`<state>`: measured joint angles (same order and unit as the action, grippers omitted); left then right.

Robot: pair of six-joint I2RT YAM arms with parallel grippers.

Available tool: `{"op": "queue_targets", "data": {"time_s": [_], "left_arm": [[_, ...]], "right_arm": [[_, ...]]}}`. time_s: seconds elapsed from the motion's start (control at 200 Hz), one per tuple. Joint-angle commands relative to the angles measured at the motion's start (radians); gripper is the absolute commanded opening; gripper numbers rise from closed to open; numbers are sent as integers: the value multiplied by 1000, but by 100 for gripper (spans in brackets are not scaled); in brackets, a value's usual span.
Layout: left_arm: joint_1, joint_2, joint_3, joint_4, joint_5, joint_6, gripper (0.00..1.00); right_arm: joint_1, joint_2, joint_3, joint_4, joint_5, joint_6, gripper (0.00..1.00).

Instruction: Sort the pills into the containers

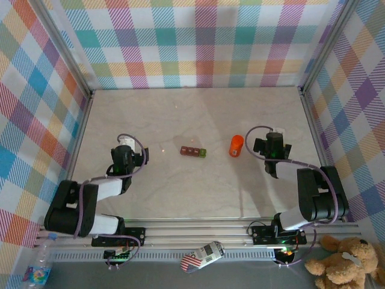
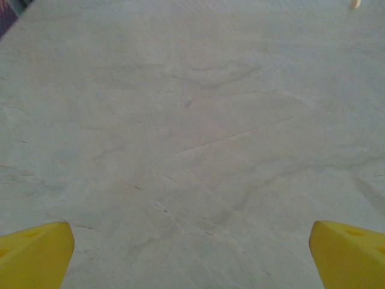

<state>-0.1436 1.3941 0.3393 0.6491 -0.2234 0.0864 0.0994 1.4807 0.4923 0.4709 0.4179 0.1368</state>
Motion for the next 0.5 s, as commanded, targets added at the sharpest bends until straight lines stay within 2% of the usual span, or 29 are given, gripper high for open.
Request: {"op": "queue_targets", "data": {"time_s": [0.0,0.055,0.095,0.16,0.23,0.275,0.495], "left_arm": [[27,101,9,231,88,-18,100],[29,178,5,323,117,-5,100],[44,161,62,166,139,-9,100],[109,174,92,138,232,-60,100],[110,173,97,125,231,-59,100],[108,176,97,135,228,-59,100],[110,174,94,134,228,-61,100]], "right_arm": [[-19,0,-71,300,-182,-114,100],[-41,25,-122,407,-258,-115,100],[-48,81,-159,560,-270,-125,100],[-52,50,-109,409,-306,-124,99],[-90,52,-83,352,-365,-102,98],[-89,63,-92,392,-363,-105,99],[-79,53,-90,376,-376,-124,99]]}}
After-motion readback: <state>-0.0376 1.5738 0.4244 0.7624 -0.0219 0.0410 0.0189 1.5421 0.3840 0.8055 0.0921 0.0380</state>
